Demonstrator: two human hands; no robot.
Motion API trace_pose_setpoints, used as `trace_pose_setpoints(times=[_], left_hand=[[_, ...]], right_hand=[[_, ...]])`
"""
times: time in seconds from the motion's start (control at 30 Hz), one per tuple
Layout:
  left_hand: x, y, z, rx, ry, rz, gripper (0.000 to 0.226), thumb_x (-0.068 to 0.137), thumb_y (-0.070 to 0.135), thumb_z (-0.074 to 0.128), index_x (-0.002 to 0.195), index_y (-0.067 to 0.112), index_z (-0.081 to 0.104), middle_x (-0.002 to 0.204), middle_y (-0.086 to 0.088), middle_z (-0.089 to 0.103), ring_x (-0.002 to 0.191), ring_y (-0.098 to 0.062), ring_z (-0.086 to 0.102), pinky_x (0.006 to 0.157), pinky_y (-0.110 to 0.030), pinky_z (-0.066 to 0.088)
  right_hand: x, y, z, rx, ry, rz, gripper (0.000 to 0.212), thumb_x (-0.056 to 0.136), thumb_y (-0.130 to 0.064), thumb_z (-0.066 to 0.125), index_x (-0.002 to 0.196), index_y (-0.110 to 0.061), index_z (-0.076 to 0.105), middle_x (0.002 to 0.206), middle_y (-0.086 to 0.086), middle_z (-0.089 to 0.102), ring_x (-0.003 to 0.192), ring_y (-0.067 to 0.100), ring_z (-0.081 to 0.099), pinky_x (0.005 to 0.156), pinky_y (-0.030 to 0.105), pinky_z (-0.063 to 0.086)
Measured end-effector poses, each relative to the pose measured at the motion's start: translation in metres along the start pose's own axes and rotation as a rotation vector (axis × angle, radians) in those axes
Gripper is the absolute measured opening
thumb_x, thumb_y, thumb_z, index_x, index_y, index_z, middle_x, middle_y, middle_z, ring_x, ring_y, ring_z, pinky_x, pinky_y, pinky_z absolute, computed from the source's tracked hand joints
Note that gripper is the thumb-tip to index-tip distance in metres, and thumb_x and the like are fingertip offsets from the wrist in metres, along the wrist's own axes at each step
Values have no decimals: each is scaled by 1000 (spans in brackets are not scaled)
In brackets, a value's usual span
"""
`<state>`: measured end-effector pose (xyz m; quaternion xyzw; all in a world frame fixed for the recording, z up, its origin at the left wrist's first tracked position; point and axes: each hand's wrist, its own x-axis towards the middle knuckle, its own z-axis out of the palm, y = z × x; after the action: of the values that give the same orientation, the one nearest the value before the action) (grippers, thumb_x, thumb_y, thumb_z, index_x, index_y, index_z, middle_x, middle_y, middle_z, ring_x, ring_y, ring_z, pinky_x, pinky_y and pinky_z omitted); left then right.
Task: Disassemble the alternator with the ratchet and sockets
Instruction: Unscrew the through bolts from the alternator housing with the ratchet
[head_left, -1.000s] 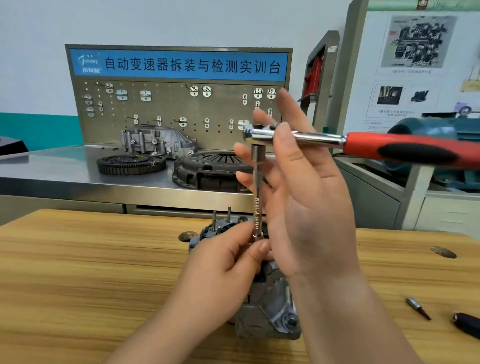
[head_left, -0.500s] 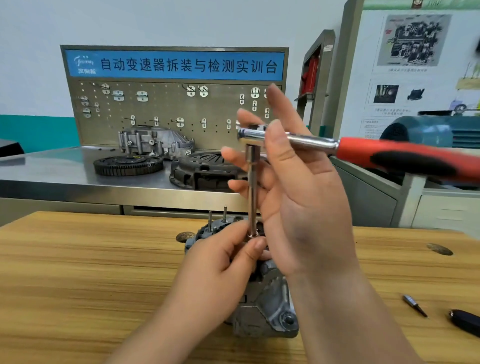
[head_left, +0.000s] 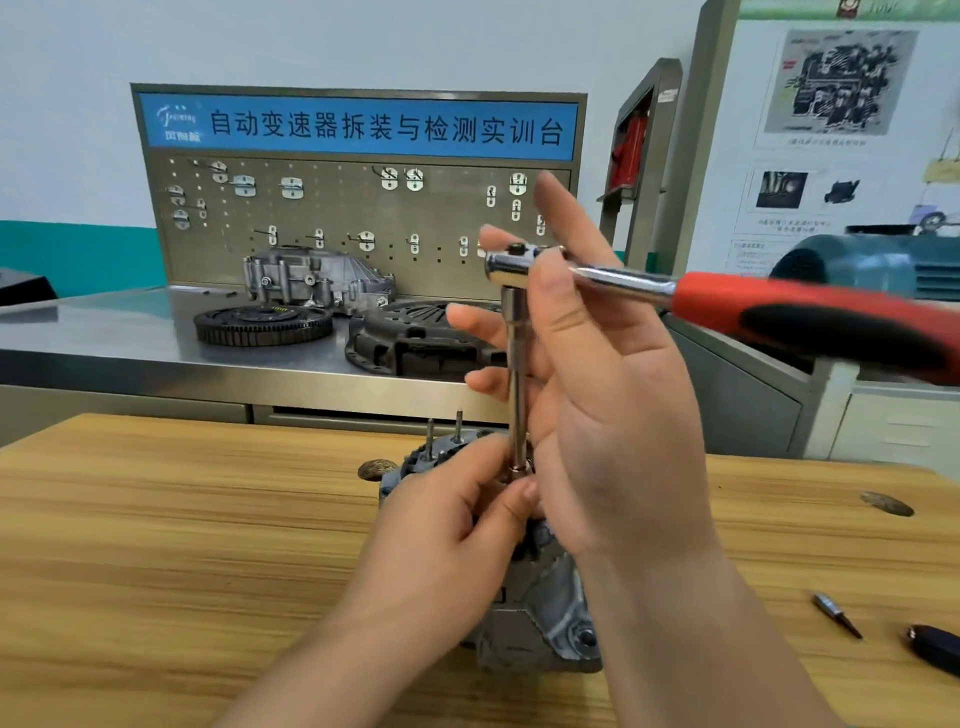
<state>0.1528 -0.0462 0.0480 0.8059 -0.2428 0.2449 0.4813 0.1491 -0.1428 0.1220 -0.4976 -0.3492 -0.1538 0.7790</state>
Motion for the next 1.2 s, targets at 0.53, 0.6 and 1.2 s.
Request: trace_pose_setpoints(times=[0.53,0.6,1.2], left_hand=[[1,3,1,-16,2,-47,35,82,44,43,96,22,66,78,16,71,71,-3,64,64,-33,49],[1,2,0,-20,-5,-52,36,82,45,43,93,18,66,76,11,71,70,-3,64,66,-35,49],[-1,1,2,-9,-16,4,23,82,45,43,83,26,56,69,0,63,63,-18,56,61,-48,48]], right_hand=[[-4,2,-2,-61,92,-77,29,86,-25,58,113,-32,66,115,-8,69,92,10,66,64,20,51],[-4,1,-2,-35,71,-56,29,86,-25,58,113,-33,65,121,-6,67,93,10,68,64,20,52],[-5,4,0,111,39,40,31,81,-43,56,105,-27,69,107,1,73,78,19,70,67,25,53]])
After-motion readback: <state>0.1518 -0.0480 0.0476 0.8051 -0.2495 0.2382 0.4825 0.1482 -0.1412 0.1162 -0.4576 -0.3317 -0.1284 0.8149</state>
